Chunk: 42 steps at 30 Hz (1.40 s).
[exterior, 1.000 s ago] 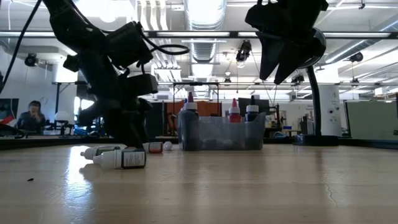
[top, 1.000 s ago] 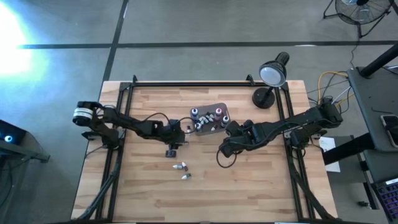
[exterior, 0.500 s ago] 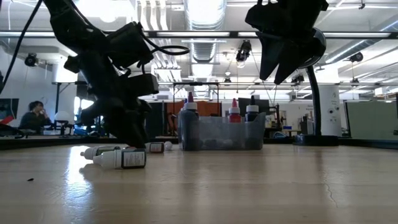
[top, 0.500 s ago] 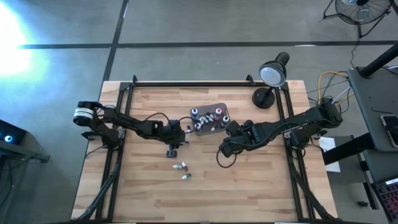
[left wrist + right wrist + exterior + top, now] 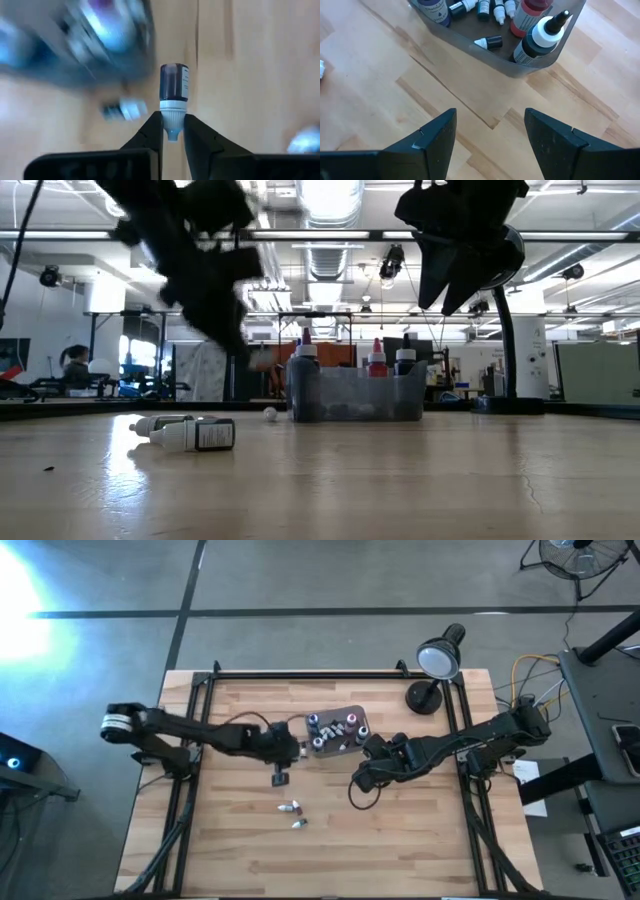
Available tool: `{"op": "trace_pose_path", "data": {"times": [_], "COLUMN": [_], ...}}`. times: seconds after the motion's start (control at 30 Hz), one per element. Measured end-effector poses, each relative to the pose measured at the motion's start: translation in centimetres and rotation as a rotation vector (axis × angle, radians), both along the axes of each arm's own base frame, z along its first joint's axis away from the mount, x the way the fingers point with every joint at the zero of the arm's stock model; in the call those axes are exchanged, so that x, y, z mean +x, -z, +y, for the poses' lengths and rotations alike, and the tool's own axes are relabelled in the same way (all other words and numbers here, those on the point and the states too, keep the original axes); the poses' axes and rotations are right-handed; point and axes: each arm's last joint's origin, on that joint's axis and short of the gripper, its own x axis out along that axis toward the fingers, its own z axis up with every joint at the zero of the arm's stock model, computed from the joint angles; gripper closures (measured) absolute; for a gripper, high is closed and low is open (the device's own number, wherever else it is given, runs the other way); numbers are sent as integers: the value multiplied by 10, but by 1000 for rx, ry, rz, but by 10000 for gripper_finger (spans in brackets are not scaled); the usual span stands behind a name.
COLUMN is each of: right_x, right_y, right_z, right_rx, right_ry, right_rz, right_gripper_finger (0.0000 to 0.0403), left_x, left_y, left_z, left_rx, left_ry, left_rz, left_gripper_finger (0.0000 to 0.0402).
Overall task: Pick & Place food coloring
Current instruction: Put the small black food coloring bottle into the black transparent bin, then put the small green food coloring bottle into the black transparent bin
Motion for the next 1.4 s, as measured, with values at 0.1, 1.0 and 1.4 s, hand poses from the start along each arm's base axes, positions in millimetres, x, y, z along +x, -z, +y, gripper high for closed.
{"op": "trace_pose_path", "data": {"times": [0.1,1.0,1.4], "right_x": [0,-2,-5], "right_y": [0,3,11], "right_z": [0,0,-1], "right_rx": [-7,0,-13], "right_ry": [1,22,3], "right_rz": [-1,0,34], "right_gripper_finger": [174,174,174], "left_x": [2,54,-22], "left_y": [-42,-91,-17], "left_z": [2,41,22], "left_rx": [46,171,-241], "left_ry": [-41,-204,-371], "left_rz": [-162,-12,12], "left_gripper_finger": [373,283,282]}}
